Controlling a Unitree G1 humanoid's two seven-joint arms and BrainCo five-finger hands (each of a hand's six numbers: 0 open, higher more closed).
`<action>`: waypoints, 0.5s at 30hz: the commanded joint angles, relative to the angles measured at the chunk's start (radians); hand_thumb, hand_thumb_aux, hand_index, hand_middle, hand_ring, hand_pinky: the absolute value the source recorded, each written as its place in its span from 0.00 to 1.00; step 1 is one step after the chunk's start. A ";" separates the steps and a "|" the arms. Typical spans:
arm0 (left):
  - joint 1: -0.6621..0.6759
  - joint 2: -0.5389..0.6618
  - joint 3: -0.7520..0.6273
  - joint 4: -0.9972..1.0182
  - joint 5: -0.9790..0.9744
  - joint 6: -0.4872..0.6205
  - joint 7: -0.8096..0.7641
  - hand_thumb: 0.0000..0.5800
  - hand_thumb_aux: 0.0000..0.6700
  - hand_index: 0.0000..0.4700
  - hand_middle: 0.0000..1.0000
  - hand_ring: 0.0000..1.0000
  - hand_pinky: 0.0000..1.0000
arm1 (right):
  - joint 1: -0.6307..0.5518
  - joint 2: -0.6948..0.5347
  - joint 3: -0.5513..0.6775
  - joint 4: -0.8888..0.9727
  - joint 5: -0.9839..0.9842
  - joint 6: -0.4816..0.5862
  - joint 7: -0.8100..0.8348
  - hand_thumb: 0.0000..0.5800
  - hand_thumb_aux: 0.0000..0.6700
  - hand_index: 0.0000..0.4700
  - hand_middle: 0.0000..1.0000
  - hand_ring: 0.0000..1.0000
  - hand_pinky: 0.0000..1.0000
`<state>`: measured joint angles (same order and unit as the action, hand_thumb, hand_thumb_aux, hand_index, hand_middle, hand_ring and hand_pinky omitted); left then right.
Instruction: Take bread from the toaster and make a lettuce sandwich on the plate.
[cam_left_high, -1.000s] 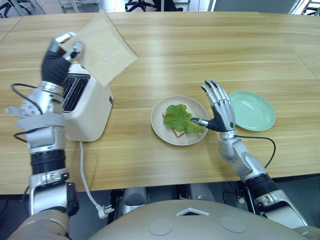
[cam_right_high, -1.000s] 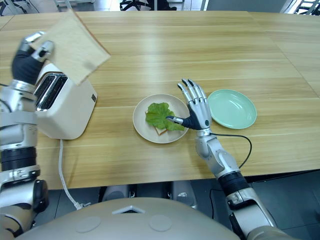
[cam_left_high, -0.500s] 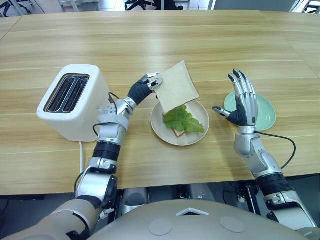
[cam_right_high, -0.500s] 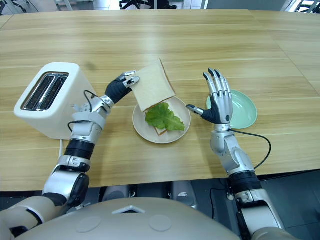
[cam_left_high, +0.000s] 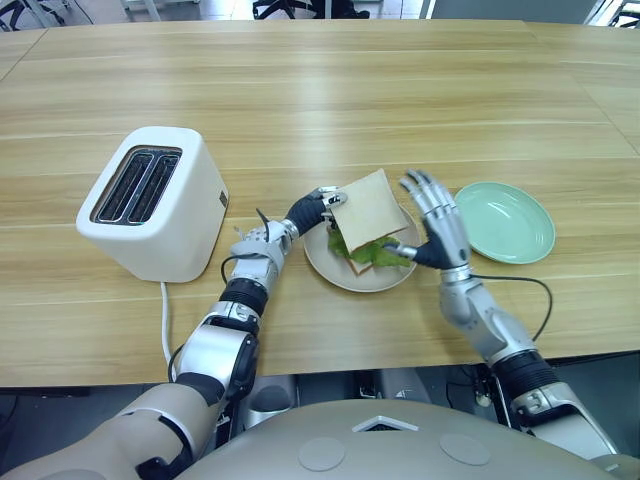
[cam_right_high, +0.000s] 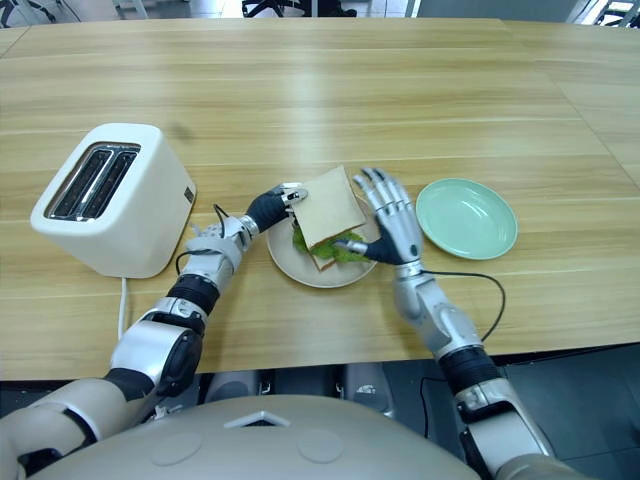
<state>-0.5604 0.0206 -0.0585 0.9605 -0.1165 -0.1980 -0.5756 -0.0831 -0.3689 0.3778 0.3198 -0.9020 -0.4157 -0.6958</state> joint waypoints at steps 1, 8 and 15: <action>-0.004 -0.001 -0.021 0.050 0.051 -0.031 0.017 1.00 1.00 0.98 0.67 0.67 0.67 | -0.009 0.006 0.055 0.062 -0.039 0.003 0.005 0.00 0.00 0.00 0.00 0.00 0.00; -0.005 -0.010 -0.023 0.083 0.089 -0.061 0.035 1.00 1.00 0.98 0.67 0.67 0.67 | -0.056 0.025 0.168 0.252 -0.076 0.007 0.081 0.00 0.00 0.00 0.00 0.00 0.00; -0.011 -0.014 -0.021 0.107 0.116 -0.082 0.057 1.00 1.00 0.98 0.67 0.67 0.67 | -0.068 0.021 0.204 0.357 -0.049 0.013 0.140 0.00 0.00 0.00 0.00 0.00 0.00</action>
<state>-0.5741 0.0204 -0.0633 1.0338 -0.0188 -0.2774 -0.5108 -0.1780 -0.3453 0.5287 0.5703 -0.9452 -0.4186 -0.6576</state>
